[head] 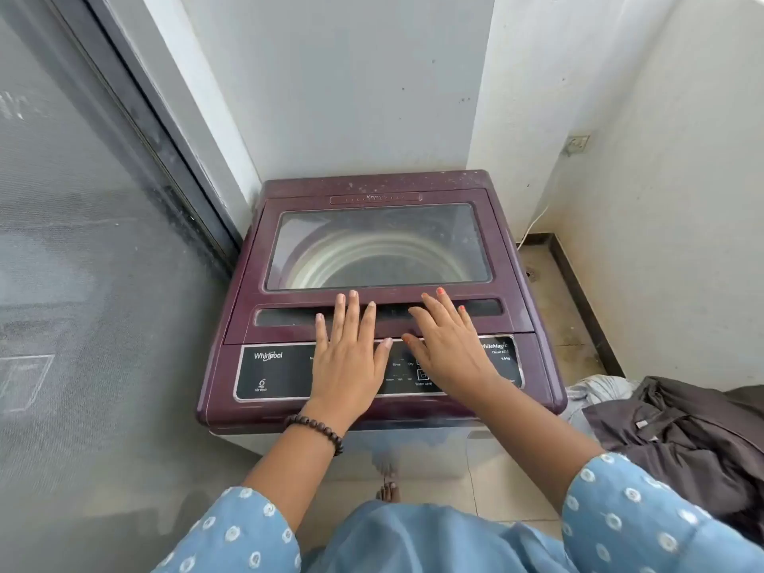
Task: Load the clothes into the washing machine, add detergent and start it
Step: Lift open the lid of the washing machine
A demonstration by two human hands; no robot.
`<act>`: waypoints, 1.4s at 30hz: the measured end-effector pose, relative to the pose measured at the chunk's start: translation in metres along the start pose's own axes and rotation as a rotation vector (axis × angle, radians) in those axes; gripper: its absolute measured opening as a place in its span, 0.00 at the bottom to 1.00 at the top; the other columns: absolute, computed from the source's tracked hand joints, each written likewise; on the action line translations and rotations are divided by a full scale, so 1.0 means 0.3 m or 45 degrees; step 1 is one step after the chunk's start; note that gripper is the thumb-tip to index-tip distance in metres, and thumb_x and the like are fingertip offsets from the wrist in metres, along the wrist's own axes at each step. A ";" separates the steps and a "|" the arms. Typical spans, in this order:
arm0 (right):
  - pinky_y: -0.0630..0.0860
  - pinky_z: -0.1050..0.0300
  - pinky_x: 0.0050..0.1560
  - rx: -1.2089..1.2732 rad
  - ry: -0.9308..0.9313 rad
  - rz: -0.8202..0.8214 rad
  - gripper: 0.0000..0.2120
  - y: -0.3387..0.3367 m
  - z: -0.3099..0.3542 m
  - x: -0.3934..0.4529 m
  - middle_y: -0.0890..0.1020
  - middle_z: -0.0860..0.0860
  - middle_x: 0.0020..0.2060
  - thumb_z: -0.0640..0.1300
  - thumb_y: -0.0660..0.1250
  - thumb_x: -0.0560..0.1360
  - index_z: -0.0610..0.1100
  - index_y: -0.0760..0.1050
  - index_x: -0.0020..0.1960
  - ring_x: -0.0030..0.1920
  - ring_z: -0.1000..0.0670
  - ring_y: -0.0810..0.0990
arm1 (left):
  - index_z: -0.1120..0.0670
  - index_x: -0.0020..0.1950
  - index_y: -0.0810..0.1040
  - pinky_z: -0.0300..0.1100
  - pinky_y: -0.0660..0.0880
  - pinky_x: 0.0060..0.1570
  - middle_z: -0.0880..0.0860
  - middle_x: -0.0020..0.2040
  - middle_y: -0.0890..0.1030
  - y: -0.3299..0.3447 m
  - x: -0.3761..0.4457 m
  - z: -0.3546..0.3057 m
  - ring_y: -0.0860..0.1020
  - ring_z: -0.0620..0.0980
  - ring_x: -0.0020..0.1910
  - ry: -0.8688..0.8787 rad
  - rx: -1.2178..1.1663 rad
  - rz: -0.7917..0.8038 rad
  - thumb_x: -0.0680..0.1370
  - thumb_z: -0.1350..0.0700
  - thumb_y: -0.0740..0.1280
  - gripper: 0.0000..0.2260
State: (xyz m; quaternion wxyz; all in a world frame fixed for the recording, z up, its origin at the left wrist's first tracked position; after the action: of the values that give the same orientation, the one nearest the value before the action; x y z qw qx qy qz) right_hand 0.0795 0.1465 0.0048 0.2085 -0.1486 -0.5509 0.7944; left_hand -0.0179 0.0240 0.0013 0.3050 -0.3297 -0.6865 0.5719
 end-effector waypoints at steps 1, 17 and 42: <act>0.54 0.41 0.75 0.002 -0.005 0.001 0.22 0.008 0.000 0.001 0.65 0.45 0.75 0.53 0.57 0.83 0.43 0.66 0.73 0.79 0.42 0.51 | 0.54 0.81 0.54 0.56 0.40 0.76 0.56 0.82 0.49 -0.002 -0.003 0.001 0.43 0.54 0.80 -0.018 0.010 0.035 0.80 0.39 0.37 0.33; 0.65 0.46 0.67 -0.184 0.055 0.109 0.19 0.057 0.007 0.088 0.80 0.46 0.55 0.55 0.55 0.82 0.42 0.76 0.60 0.59 0.43 0.77 | 0.53 0.77 0.64 0.56 0.53 0.77 0.50 0.73 0.71 0.035 0.082 0.055 0.64 0.50 0.75 0.024 0.016 0.225 0.85 0.43 0.50 0.24; 0.72 0.48 0.53 -0.338 -0.156 -0.410 0.28 -0.284 0.070 0.192 0.78 0.50 0.46 0.65 0.46 0.78 0.46 0.77 0.52 0.48 0.45 0.78 | 0.52 0.48 0.76 0.52 0.66 0.59 0.49 0.43 0.78 -0.284 0.244 0.041 0.75 0.51 0.45 0.204 0.148 -0.498 0.83 0.41 0.47 0.23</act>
State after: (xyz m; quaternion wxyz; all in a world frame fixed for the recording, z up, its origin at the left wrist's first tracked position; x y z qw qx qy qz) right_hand 0.0340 0.1840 0.0915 0.2773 -0.0364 -0.6790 0.6788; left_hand -0.0802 0.0646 0.0862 0.4823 -0.2164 -0.6767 0.5125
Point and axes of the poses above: each hand's wrist, its own x-axis towards the middle knuckle, its own y-axis out of the palm, z = x × y, the point moved 3 cm from there along x, towards the middle knuckle
